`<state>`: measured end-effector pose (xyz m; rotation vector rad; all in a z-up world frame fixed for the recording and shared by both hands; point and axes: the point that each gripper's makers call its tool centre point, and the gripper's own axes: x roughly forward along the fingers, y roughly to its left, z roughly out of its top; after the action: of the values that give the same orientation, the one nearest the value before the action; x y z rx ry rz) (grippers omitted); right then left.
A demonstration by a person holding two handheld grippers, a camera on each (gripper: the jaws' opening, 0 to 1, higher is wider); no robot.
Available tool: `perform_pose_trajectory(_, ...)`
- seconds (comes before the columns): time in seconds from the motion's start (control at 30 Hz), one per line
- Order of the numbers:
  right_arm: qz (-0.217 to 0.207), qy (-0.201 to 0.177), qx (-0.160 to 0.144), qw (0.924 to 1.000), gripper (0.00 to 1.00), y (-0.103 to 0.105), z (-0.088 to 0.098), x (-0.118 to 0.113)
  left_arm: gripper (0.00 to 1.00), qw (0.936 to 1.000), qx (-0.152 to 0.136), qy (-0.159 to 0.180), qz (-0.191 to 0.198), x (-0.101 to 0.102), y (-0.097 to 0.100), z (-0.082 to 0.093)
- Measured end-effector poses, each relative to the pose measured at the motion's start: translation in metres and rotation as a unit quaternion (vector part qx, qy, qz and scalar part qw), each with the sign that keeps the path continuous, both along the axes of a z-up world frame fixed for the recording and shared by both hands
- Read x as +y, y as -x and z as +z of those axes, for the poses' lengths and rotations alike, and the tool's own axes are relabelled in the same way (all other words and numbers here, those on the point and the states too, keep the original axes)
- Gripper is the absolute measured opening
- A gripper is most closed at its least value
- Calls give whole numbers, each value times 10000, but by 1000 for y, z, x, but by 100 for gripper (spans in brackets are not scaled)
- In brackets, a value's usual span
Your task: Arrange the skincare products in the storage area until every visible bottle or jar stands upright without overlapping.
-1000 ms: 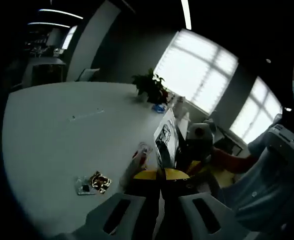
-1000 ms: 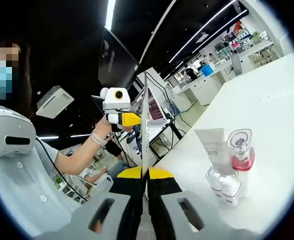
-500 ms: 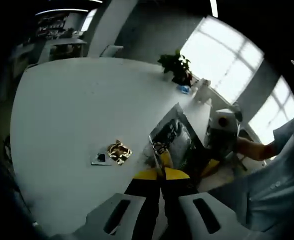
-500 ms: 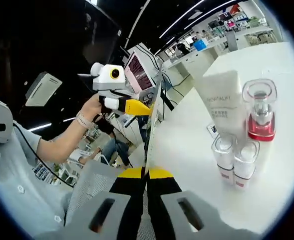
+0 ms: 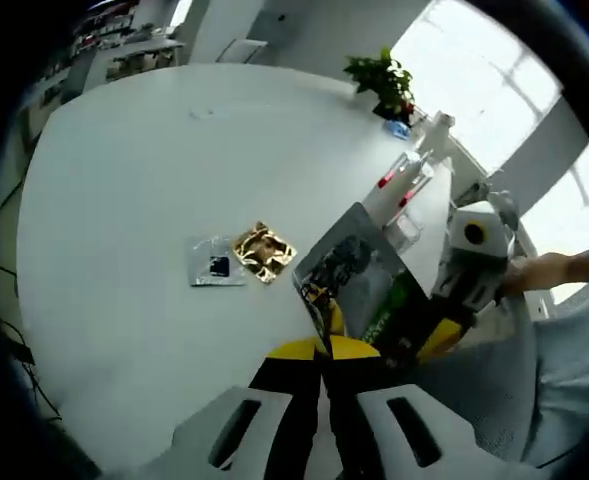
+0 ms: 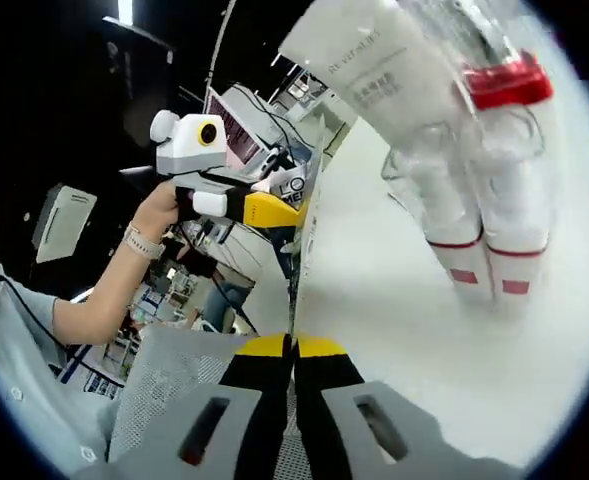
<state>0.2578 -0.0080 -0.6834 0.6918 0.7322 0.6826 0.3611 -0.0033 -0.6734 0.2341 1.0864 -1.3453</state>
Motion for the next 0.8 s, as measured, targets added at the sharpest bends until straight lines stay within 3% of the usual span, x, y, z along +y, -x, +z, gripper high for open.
perform_pose_trajectory(0.1,-127,-86,167,9997,1,0,-9,-3,0,9999,11,-153,-72,-4,3,-9)
perform_pose_trajectory(0.23,-426,-400,662,9961,1,0,-22,-7,0,9991,166,-350,-157,-7,6,-21)
perform_pose_trajectory(0.33,-412,-384,772,9954,1,2,-30,-8,0,9983,207,-478,-256,-8,10,-28)
perform_pose_trajectory(0.4,-283,-91,767,9966,1,4,-38,-9,0,9977,272,-539,-301,-9,12,-32)
perform_pose_trajectory(0.53,-294,-38,837,9961,2,4,-42,-9,0,9970,399,-579,-311,-11,14,-40)
perform_pose_trajectory(0.8,-75,522,727,9960,6,4,-54,-16,0,9958,477,-652,-442,-12,13,-47)
